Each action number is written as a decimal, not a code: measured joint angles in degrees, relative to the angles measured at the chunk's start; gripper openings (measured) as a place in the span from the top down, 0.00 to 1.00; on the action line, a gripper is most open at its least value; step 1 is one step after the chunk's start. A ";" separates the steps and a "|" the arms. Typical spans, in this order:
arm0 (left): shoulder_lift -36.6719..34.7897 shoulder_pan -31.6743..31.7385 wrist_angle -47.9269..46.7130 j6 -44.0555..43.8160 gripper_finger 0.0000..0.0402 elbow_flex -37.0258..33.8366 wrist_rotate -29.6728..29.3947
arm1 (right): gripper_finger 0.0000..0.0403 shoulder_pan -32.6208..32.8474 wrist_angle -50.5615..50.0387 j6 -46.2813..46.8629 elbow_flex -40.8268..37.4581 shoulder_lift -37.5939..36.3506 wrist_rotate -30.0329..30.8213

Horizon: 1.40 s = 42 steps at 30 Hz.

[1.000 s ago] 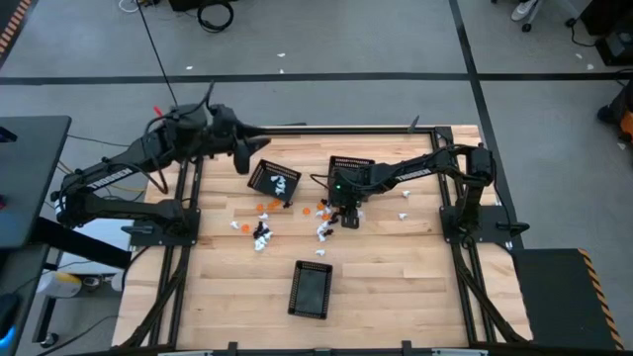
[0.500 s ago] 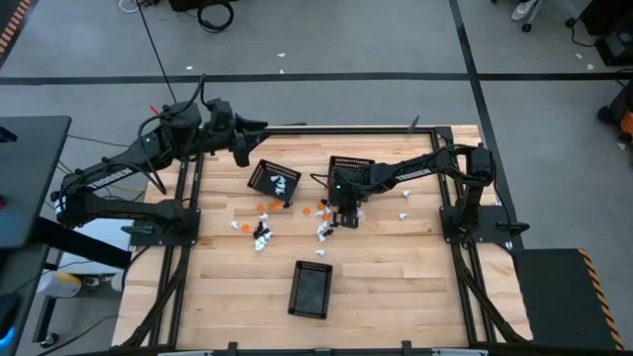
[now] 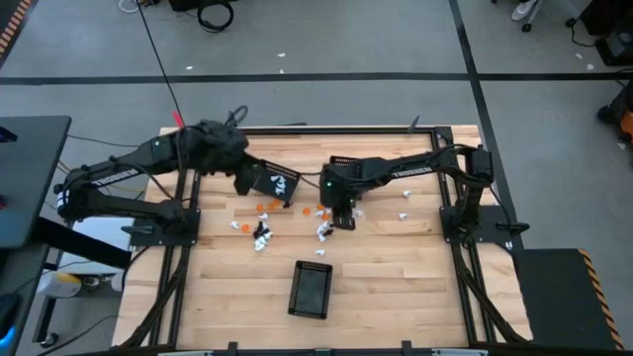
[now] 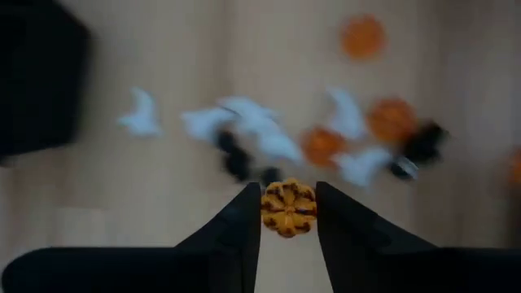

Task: Sort Halloween decoration
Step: Put the orange pumpkin toy into the bottom black basket

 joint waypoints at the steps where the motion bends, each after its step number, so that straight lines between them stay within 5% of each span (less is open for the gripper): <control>1: -0.32 -1.45 1.61 -0.48 0.55 -1.49 -0.73 | 0.73 1.13 -0.46 -0.02 1.15 0.00 -0.03; 10: -6.12 -13.09 13.85 -5.01 0.55 -19.01 -2.70 | 0.73 12.47 -1.53 10.74 10.20 -0.11 5.95; 18: -16.60 -19.30 15.49 -6.96 0.55 -29.02 -0.45 | 0.73 21.27 4.33 32.16 10.93 0.00 14.44; 28: -23.05 -21.67 14.98 -11.69 0.55 -31.24 0.20 | 0.73 27.24 10.21 47.60 11.47 3.56 19.39; 42: -23.21 -21.67 13.08 -12.51 0.55 -31.26 1.58 | 0.73 30.14 1.62 48.95 23.85 19.10 18.07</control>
